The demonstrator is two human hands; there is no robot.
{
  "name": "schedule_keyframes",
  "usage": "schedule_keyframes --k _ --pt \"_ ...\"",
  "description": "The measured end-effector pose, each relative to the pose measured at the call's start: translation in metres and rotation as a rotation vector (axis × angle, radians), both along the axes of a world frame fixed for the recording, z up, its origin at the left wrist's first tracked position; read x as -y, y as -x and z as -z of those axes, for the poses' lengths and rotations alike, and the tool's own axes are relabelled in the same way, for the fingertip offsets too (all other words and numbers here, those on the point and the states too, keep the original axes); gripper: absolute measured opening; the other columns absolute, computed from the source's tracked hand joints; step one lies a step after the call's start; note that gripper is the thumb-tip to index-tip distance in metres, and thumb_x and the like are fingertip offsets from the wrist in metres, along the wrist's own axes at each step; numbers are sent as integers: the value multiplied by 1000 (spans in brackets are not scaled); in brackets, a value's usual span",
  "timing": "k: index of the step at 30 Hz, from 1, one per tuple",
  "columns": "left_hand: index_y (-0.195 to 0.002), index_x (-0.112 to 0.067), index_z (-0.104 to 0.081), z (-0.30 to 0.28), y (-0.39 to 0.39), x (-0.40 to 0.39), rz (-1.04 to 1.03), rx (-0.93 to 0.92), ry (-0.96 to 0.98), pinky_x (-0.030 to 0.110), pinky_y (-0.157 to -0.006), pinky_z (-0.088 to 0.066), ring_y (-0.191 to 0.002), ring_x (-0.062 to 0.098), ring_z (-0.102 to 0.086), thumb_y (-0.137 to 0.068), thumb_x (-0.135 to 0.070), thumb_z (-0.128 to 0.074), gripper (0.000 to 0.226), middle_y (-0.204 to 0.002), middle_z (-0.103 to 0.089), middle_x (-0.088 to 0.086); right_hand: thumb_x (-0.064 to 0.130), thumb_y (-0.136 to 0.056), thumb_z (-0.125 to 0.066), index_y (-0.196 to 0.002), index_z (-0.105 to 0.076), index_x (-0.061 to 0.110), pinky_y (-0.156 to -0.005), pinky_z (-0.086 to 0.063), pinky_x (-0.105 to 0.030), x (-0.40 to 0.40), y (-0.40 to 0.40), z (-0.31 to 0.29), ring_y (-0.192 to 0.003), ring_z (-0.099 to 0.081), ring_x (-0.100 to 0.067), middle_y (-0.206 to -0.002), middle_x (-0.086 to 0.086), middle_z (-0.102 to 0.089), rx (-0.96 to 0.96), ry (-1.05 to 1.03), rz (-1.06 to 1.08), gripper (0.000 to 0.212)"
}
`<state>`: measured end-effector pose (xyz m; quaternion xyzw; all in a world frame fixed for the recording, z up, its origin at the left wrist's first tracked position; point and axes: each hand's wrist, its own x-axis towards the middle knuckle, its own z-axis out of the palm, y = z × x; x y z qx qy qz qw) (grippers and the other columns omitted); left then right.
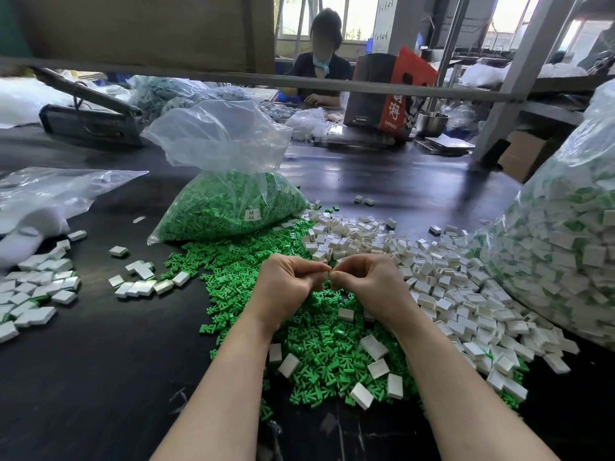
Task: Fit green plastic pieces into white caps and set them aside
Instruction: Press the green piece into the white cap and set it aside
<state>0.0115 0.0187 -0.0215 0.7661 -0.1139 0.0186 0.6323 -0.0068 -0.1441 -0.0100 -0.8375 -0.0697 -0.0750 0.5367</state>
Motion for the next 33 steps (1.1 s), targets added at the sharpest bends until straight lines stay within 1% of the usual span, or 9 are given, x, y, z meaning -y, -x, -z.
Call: schedule_keyframes --k 3,9,12,18,21,23,26,30,33 --pt "-83 -18 -78 0 0 1 3 17 -20 21 -69 -58 -71 17 -71 -82 2 -73 21 -74 -76 3 7 -85 -73 -77 -73 17 -63 -55 -23 1 -1 2 -62 -67 -9 -70 -2 -74 6 19 -1 13" --pt "-90 -10 -78 -1 0 0 1 25 42 25 -73 -59 -74 20 -72 -82 3 -73 17 -78 -76 5 9 -87 -72 -82 -73 17 -64 -55 -22 0 -2 5 -65 -68 -10 -72 -3 -74 16 -29 4 10" --pt "-88 -14 -77 -4 0 -1 21 27 106 20 -68 -56 -70 12 -71 -82 4 -73 20 -78 -76 2 12 -90 -69 -87 -72 14 -63 -56 -24 0 -3 5 -67 -68 -12 -74 -5 -75 2 -98 -15 4" --pt "-93 -14 -76 -7 0 -1 36 32 93 19 -67 -55 -71 14 -67 -88 1 -67 18 -80 -76 6 19 -100 -54 -87 -66 11 -69 -51 -40 -2 -3 4 -64 -59 -14 -70 1 -67 -21 124 -79 20" --pt "-96 -13 -72 -9 2 0 47 7 70 15 -60 -49 -66 9 -63 -90 -5 -66 12 -80 -73 10 15 -100 -53 -80 -63 11 -64 -44 -33 -2 -2 2 -62 -52 -12 -65 3 -58 -42 42 -110 23" --pt "-95 -10 -66 -9 1 0 65 -10 8 19 -62 -47 -64 9 -59 -94 -12 -62 4 -77 -67 8 10 -100 -51 -80 -61 5 -63 -43 -30 -2 -1 1 -63 -49 -14 -67 -1 -56 -59 -77 -125 23" --pt "-80 -13 -56 -9 3 3 140 -34 -77 31 -65 -41 -66 17 -50 -101 -18 -48 23 -70 -56 5 9 -102 -47 -83 -57 -4 -63 -38 -34 -3 -2 0 -64 -44 -21 -71 -13 -50 -85 -178 -156 25" --pt "-72 -18 -51 -9 6 7 216 -42 -6 20 -57 -36 -58 9 -41 -105 -16 -37 35 -65 -45 0 10 -102 -45 -76 -56 10 -55 -34 -24 -4 -2 0 -57 -40 -12 -64 -4 -46 -141 -244 -197 29" --pt "-75 -21 -54 -7 5 7 241 -55 2 15 -55 -36 -55 2 -43 -105 -15 -37 35 -61 -50 -10 12 -102 -47 -76 -57 12 -50 -33 -16 0 -3 2 -53 -38 -9 -63 -1 -46 -196 -277 -228 27"
